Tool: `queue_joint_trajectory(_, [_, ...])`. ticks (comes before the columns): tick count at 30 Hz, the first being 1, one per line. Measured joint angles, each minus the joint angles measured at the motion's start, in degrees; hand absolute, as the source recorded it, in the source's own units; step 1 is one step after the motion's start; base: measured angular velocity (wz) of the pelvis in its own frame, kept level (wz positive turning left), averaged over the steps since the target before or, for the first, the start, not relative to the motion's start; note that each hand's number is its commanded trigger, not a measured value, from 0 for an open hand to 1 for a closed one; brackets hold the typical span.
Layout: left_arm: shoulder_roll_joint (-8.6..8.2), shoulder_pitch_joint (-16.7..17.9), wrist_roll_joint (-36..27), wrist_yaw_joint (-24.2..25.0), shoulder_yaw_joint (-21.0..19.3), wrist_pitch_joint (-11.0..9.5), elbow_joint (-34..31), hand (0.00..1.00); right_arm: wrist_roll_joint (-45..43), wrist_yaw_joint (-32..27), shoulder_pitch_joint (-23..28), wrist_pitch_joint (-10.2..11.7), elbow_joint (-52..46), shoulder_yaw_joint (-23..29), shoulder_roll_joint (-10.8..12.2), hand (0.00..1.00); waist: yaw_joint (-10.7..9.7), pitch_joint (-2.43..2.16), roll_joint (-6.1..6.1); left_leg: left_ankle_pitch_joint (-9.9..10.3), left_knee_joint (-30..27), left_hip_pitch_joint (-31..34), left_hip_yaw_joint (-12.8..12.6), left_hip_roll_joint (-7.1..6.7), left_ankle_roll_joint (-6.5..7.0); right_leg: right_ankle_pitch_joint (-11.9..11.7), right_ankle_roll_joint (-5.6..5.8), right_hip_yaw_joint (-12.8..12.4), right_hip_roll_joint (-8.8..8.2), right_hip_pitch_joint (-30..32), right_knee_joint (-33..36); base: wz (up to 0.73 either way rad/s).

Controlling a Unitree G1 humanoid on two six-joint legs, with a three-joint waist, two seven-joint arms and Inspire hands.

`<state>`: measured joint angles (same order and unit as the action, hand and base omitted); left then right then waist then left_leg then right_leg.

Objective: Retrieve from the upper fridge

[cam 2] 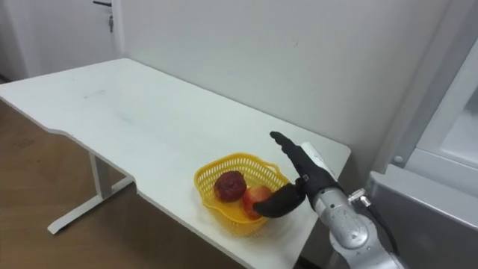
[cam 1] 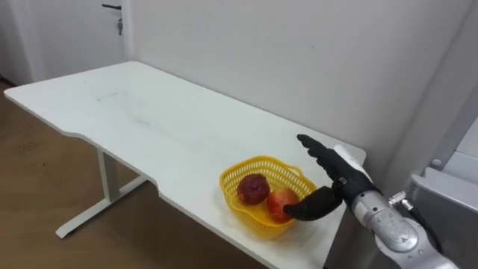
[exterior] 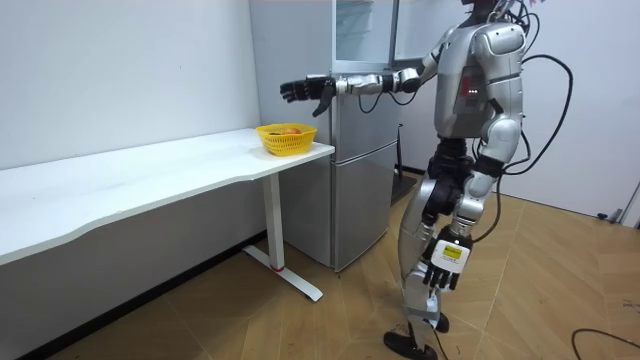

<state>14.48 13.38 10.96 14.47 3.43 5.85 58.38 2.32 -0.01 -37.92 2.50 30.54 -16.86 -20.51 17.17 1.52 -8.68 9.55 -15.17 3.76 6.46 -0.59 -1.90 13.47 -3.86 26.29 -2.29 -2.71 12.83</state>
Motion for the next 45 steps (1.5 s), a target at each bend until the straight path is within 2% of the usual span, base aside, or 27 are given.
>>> queue_joint_trajectory(4, [0.04, 0.3, -0.1, -0.2, 0.0, -0.1, 0.1, 0.0, 0.9, -1.9, 0.0, 0.3, -8.9, 0.9, 0.0, 0.0, -1.1, -0.75, 1.19, 0.2, 0.1, -0.8, -0.9, -0.04, 0.29, -0.2, 0.29, -1.2, 0.04, -0.5, 0.0, -0.1])
queue_joint_trajectory(6, [-0.08, 0.5, 0.0, -0.4, -0.5, -0.5, 0.4, 0.0, 1.1, -2.5, 0.2, 1.4, -15.2, 2.2, 0.2, 0.0, -1.6, -0.73, 1.6, 0.2, 0.4, -1.5, -1.6, 0.06, 0.37, -0.3, 0.42, -2.1, 0.13, -0.9, -0.1, -0.15])
queue_joint_trajectory(8, [-0.21, 0.6, 0.0, -0.4, -0.9, -1.1, 0.8, 0.0, 1.1, -3.7, 1.2, 1.9, -19.8, 3.8, 0.3, 0.0, -2.7, -0.41, 2.13, 0.4, 0.4, -2.1, -1.8, 0.07, 0.55, -0.5, 0.45, -2.8, 0.29, -1.4, -0.3, -0.07])
queue_joint_trajectory(10, [-0.53, 0.5, -0.1, -0.9, -0.9, -1.3, 1.6, 0.0, 1.9, -5.2, 3.2, 1.9, -25.0, 5.0, 0.5, 0.0, -3.0, -0.43, 2.8, 0.7, 0.6, -3.2, -2.9, 0.22, 0.69, -0.5, 0.51, -4.2, 0.33, -1.6, -0.3, -0.3])
queue_joint_trajectory(12, [-1.5, 0.7, 0.0, -1.9, -0.9, -1.3, 1.6, 0.0, 2.0, -7.0, 6.6, 2.9, -32.2, 6.6, 0.9, 0.0, -5.0, -0.76, 3.85, 1.1, 0.8, -3.5, -4.1, 0.34, 0.96, -0.5, 0.74, -5.4, 0.33, -1.4, -0.2, -0.29])
queue_joint_trajectory(13, [-1.76, 0.7, 0.0, -2.1, -0.9, -1.5, 1.6, 0.0, 2.0, -7.5, 7.4, 3.5, -33.7, 7.2, 0.9, 0.0, -5.3, -0.85, 3.93, 1.1, 0.9, -3.6, -4.6, 0.38, 0.99, -0.5, 0.76, -5.8, 0.3, -1.1, -0.2, -0.27])
queue_joint_trajectory(15, [-2.17, 1.0, -0.1, -2.6, -0.9, -2.7, 1.6, 0.0, 1.7, -9.3, 9.9, 5.4, -37.4, 8.3, 0.9, 0.0, -7.3, -0.76, 4.8, 1.2, 1.7, -4.5, -6.3, 0.73, 1.11, -0.8, 0.88, -7.6, 0.47, -1.1, -0.2, -0.39])
queue_joint_trajectory(17, [-2.28, 1.6, -0.2, -2.7, -0.9, -3.3, 1.7, 0.0, 2.1, -9.5, 14.1, 6.2, -40.4, 10.2, 1.1, 0.0, -8.7, -1.15, 5.15, 1.2, 1.7, -5.0, -7.4, 0.82, 1.23, -1.0, 0.97, -8.5, 0.53, -1.3, -0.2, -0.32])
queue_joint_trajectory(18, [-2.43, 1.7, -0.3, -3.0, -0.9, -3.9, 1.7, 0.0, 2.1, -9.7, 16.9, 6.3, -42.1, 11.3, 1.3, 0.0, -9.4, -1.26, 5.54, 1.3, 1.7, -5.5, -8.7, 0.89, 1.26, -1.1, 1.08, -9.2, 0.52, -1.3, -0.3, -0.33])
queue_joint_trajectory(21, [-2.45, 1.7, -0.3, -3.4, -1.7, -4.7, 1.9, 0.0, 1.6, -10.5, 22.6, 6.6, -45.9, 14.5, 1.9, 0.0, -12.1, -1.49, 6.33, 1.3, 2.1, -5.6, -9.9, 1.0, 1.27, -1.3, 1.15, -11.0, 0.63, -0.8, -0.3, -0.32])
queue_joint_trajectory(23, [-2.4, 1.8, -0.3, -4.1, -2.1, -5.0, 2.1, 0.0, 1.6, -11.3, 26.7, 7.5, -46.4, 16.2, 2.1, 0.0, -13.8, -1.44, 6.45, 1.3, 2.2, -6.5, -11.2, 1.09, 1.27, -1.4, 1.15, -11.8, 0.68, -1.2, -0.3, -0.29])
queue_joint_trajectory(26, [-2.48, 1.9, -0.2, -4.4, -2.3, -5.6, 3.6, 0.0, 1.5, -11.3, 32.9, 7.4, -47.2, 17.8, 2.3, 0.0, -14.9, -1.52, 6.76, 1.3, 2.7, -7.7, -13.0, 1.26, 1.27, -1.4, 1.16, -13.9, 0.78, -1.2, -0.3, -0.41])
queue_joint_trajectory(27, [-2.49, 2.0, -0.1, -4.4, -2.3, -5.9, 4.0, 0.0, 1.5, -11.0, 34.1, 7.4, -47.2, 18.8, 2.7, 0.0, -16.3, -1.53, 6.9, 1.3, 2.7, -7.6, -13.0, 1.28, 1.27, -1.4, 1.14, -14.4, 0.88, -1.1, -0.3, -0.23])
queue_joint_trajectory(29, [-2.5, 2.1, -0.1, -4.4, -2.2, -5.9, 4.4, 0.0, 1.8, -11.1, 35.7, 7.4, -47.3, 20.9, 3.6, 0.0, -17.7, -1.5, 7.02, 1.3, 2.7, -7.5, -13.2, 1.29, 1.27, -1.4, 1.16, -15.0, 1.0, -0.5, -0.3, -0.13])
queue_joint_trajectory(30, [-2.51, 2.3, -0.1, -4.4, -2.2, -5.9, 4.4, 0.0, 1.9, -11.5, 36.4, 7.5, -47.3, 21.6, 3.9, 0.0, -18.2, -1.56, 7.16, 1.3, 2.8, -7.5, -14.3, 1.45, 1.27, -1.5, 1.12, -15.3, 1.01, -0.2, -0.2, -0.18])
queue_joint_trajectory(34, [-2.48, 2.4, -0.1, -4.9, -2.1, -5.9, 4.3, 0.0, 1.6, -13.7, 38.7, 8.1, -47.6, 22.8, 4.0, 0.0, -19.0, -1.58, 7.61, 1.5, 2.7, -7.5, -15.2, 1.83, 1.2, -1.6, 0.96, -16.0, 1.43, -0.3, -0.2, -0.13])
queue_joint_trajectory(36, [-2.52, 2.4, -0.2, -5.0, -2.1, -6.0, 4.4, 0.0, 1.7, -15.5, 41.5, 9.7, -47.6, 22.9, 4.2, 0.0, -19.4, -1.49, 7.83, 1.6, 2.7, -7.7, -15.7, 1.96, 1.18, -1.6, 0.93, -16.6, 1.66, -0.2, -0.2, -0.02])
queue_joint_trajectory(39, [-2.89, 3.1, -0.2, -5.2, -2.1, -6.1, 4.5, 0.0, 1.0, -18.2, 44.7, 9.9, -47.6, 23.4, 5.3, 0.0, -20.2, -1.45, 8.33, 1.6, 2.7, -7.7, -16.2, 1.95, 1.18, -1.6, 0.97, -16.9, 1.65, -0.1, -0.2, -0.01])
queue_joint_trajectory(43, [-2.97, 3.6, -0.2, -5.5, -2.0, -6.3, 4.5, 0.0, 0.3, -22.8, 46.1, 9.9, -47.6, 25.3, 5.5, 0.0, -20.7, -1.59, 8.67, 1.6, 2.8, -7.6, -17.3, 1.96, 1.19, -1.4, 1.06, -17.8, 1.67, 0.8, -0.1, -0.1])
queue_joint_trajectory(45, [-2.97, 3.6, -0.2, -5.6, -1.2, -6.3, 4.6, 0.0, -0.4, -25.0, 46.2, 10.4, -47.6, 25.3, 5.6, 0.0, -21.7, -1.63, 8.71, 1.6, 3.0, -7.8, -17.5, 1.95, 1.19, -1.4, 1.07, -18.1, 1.71, 0.8, -0.1, -0.05])
